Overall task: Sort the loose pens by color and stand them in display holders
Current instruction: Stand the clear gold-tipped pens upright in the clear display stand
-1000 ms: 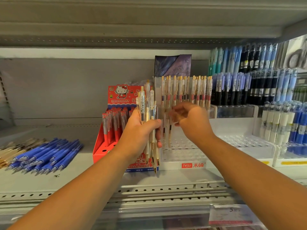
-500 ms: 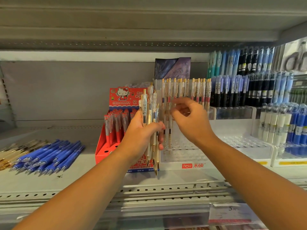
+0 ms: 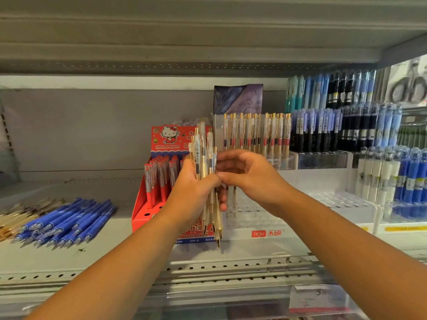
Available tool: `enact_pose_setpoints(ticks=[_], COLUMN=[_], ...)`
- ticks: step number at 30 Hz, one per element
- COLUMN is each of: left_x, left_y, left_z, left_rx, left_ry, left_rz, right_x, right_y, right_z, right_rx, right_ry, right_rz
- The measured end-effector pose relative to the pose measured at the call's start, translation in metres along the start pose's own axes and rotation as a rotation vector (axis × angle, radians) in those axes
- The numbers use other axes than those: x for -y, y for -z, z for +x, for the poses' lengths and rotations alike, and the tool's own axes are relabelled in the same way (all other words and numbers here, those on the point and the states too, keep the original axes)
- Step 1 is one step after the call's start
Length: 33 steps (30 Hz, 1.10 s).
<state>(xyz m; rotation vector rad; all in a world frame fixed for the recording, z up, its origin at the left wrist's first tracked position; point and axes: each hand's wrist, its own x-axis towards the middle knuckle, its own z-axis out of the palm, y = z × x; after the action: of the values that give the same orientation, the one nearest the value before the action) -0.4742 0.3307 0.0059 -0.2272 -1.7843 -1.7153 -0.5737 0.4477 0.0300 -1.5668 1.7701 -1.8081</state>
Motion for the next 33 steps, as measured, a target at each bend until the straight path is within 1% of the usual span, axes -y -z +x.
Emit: enact_pose_setpoints(ticks=[3, 8, 13, 18, 20, 23, 27, 33], left_x=[0.000, 0.000, -0.002, -0.002, -0.003, -0.003, -0.002, -0.001], left_y=[0.001, 0.000, 0.001, 0.000, 0.000, 0.000, 0.001, 0.002], left_z=[0.001, 0.001, 0.001, 0.001, 0.002, 0.002, 0.003, 0.004], left_rx=[-0.015, 0.022, -0.028, -0.059, -0.065, -0.078, -0.088, -0.098], left_ry=[0.024, 0.032, 0.051, 0.046, 0.051, 0.048, 0.045, 0.007], left_rz=[-0.019, -0.016, -0.018, -0.005, 0.009, 0.027, 0.032, 0.029], right_x=[-0.003, -0.003, 0.000, 0.006, 0.008, 0.009, 0.004, -0.010], right_y=[-0.002, 0.000, 0.002, 0.015, 0.023, 0.033, 0.035, 0.041], right_z=[-0.001, 0.002, 0.003, 0.007, 0.009, 0.014, 0.018, 0.020], right_rx=[-0.018, -0.067, -0.127, -0.264, -0.347, -0.494, -0.596, -0.771], right_ry=[-0.030, -0.087, -0.082, -0.044, -0.003, 0.054, 0.099, 0.149], right_rz=[0.051, 0.195, 0.392, 0.500, 0.452, 0.282, 0.187, 0.156])
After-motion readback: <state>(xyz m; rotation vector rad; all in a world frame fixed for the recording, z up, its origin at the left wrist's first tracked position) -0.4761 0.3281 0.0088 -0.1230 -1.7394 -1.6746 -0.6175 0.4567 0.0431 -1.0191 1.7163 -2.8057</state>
